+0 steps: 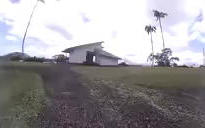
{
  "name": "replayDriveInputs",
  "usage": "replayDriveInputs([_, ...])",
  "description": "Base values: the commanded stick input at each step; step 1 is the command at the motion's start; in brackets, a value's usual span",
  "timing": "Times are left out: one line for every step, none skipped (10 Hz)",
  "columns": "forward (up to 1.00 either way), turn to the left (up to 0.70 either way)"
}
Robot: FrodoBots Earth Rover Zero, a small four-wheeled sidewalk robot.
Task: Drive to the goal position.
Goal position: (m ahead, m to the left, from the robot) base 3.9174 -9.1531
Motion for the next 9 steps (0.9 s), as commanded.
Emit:
replayDriveInputs([0.50, 0.01])
replayDriveInputs([0.50, 0.31])
replayDriveInputs([0.50, 0.40])
replayDriveInputs([0.50, 0.49])
replayDriveInputs([0.50, 0.50])
replayDriveInputs([0.50, 0.50])
replayDriveInputs([0.50, 0.50])
replayDriveInputs([0.50, 0.50])
replayDriveInputs([0.50, 0.50])
